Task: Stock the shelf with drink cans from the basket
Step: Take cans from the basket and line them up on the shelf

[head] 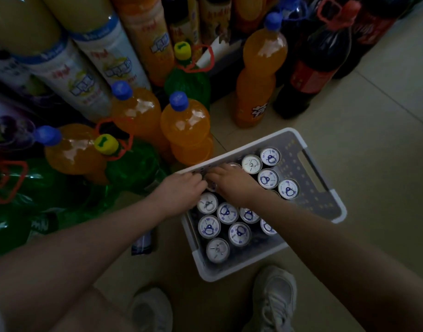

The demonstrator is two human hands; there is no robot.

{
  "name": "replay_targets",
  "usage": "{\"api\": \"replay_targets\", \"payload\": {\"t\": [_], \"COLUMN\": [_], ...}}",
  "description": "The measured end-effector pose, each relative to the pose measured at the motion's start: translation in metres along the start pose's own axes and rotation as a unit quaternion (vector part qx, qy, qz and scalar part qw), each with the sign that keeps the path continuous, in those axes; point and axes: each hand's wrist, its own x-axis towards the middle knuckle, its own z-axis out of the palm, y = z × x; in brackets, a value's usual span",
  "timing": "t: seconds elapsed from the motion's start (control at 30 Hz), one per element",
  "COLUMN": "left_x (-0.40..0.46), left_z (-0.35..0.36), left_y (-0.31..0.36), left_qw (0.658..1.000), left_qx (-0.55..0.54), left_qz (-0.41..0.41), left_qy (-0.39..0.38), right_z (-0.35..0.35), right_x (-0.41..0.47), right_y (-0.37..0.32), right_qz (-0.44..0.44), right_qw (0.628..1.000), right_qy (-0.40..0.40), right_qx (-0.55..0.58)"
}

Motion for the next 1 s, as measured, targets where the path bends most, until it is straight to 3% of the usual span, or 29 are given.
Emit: {"api": "replay_targets", "payload": {"t": [0.1,0.27,0.37,0.53,0.67,0.8,1.0], "left_x": [0.003,0.001,0.006,0.018,0.018,0.008,-0.01], "left_z": [0.016,0.017,0.017,0.032,0.031,0.02,-0.04], "left_y": [-0.002,0.001,0.004,0.006,0.01,0.003,-0.007], "left_qw": [0.999,0.989,0.985,0.989,0.985,0.978,0.966], "left_qx": [-0.029,-0.029,-0.011,0.012,-0.04,-0.104,-0.162], "left_qz": [-0.028,-0.1,-0.125,-0.135,-0.152,-0.163,-0.16], "left_qy": [-0.025,-0.108,-0.114,-0.059,-0.071,-0.083,-0.125], "right_z": [-0.003,0.004,0.009,0.01,0.012,0.006,-0.07], "right_x": [0.011,0.017,0.014,0.013,0.011,0.006,-0.005], "right_y": [0.003,0.004,0.007,0.01,0.015,0.02,0.013], "right_qz": [-0.006,0.008,0.018,0.02,0.025,0.018,0.026], "right_qw": [0.998,0.997,0.997,0.997,0.999,0.996,0.989], "right_qy": [-0.049,-0.03,-0.014,-0.012,-0.01,0.008,-0.01], "right_qx": [-0.036,-0.064,-0.08,-0.074,-0.032,0.085,0.146]}}
